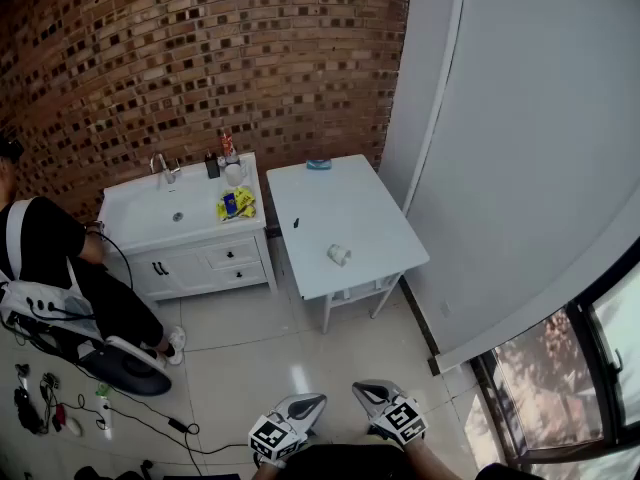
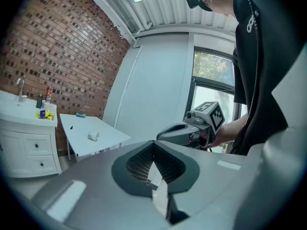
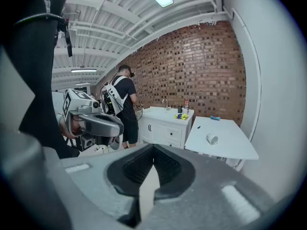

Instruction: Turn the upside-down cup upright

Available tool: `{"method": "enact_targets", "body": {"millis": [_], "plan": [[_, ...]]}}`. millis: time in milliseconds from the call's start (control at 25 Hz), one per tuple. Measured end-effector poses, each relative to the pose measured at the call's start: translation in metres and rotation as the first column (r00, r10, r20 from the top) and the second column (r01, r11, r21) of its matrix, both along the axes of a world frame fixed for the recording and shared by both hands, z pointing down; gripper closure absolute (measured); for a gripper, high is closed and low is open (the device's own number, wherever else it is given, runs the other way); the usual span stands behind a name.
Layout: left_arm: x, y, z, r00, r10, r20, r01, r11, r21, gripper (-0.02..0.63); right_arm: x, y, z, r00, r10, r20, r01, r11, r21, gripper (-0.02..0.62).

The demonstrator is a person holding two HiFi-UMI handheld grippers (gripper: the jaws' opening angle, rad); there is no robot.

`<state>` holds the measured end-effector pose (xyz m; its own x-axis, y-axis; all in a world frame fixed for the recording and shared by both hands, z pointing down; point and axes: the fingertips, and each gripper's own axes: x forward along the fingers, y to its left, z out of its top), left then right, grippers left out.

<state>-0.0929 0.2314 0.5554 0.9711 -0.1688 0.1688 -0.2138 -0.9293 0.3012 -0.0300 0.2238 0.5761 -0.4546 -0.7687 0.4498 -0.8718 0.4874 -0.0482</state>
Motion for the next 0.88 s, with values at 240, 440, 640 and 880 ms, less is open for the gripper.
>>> {"method": "enact_targets", "body": {"millis": [240,440,640,880], "plan": [[-0.018,-0.024,-0.001,1.000,0.000,-0.002,0.000,1.000,0.027,0.592,-0.016,-0.013,0.003,1.000,0.011,-0.003,-0.011,1.000,-0.007,0.603],[-0.030,-0.034,0.000,1.000,0.005,-0.014,-0.005,1.000,0.023,0.592,-0.027,-0.017,0.001,1.000,0.014,-0.023,-0.015,1.000,-0.012,0.603],[-0.021,-0.044,0.004,1.000,-0.003,-0.008,0.003,1.000,0.015,0.592,-0.014,-0.034,-0.001,1.000,0.017,-0.025,-0.018,1.000,-0.001,0.603],[-0.002,-0.066,0.002,1.000,-0.018,0.014,0.018,1.000,0.021,0.592,0.004,-0.076,-0.006,1.000,-0.011,-0.002,0.011,0.999,0.035,0.603]]}}
